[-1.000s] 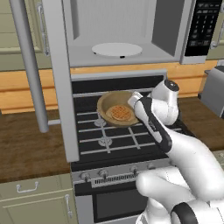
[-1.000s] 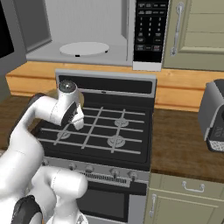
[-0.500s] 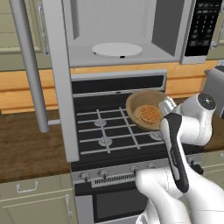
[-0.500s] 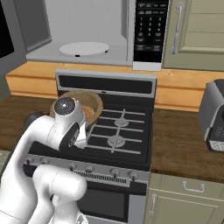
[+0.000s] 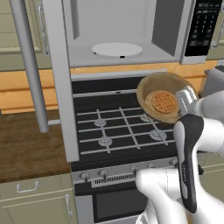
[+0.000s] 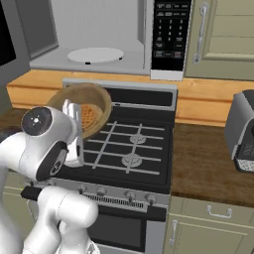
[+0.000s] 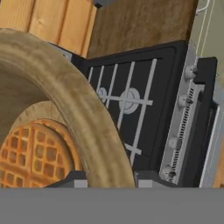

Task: Open the microwave, place the bowl with waffle inside the microwave, then close the microwave door and turn it on.

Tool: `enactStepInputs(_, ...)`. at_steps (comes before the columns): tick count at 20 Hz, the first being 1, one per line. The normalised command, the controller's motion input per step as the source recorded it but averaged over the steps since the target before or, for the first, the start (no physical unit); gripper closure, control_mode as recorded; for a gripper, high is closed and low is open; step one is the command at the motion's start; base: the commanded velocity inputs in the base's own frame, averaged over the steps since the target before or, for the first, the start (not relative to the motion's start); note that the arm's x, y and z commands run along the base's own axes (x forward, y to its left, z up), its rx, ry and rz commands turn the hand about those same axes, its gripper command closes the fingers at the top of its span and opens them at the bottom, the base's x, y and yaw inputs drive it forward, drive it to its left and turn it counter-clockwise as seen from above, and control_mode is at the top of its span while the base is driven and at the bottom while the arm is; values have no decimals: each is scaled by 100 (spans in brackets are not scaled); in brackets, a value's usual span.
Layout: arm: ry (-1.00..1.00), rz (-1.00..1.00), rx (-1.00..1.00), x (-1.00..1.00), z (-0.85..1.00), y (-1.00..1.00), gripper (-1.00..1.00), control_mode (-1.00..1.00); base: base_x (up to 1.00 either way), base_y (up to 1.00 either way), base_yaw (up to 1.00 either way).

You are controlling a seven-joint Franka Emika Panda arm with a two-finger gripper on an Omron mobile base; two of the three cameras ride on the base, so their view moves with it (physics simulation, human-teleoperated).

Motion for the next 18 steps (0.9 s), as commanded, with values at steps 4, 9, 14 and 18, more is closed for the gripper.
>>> enactStepInputs(4,-10,1,1,-49,100,0,100,-100,0,0,0)
enactStepInputs(9,-3,0,0,9,78,7,100,-100,0,0,0)
enactStepInputs(14,4,0,0,53,60,26,100,-100,0,0,0)
enactStepInputs(18,0,0,-1,54,60,25,100,-100,0,0,0)
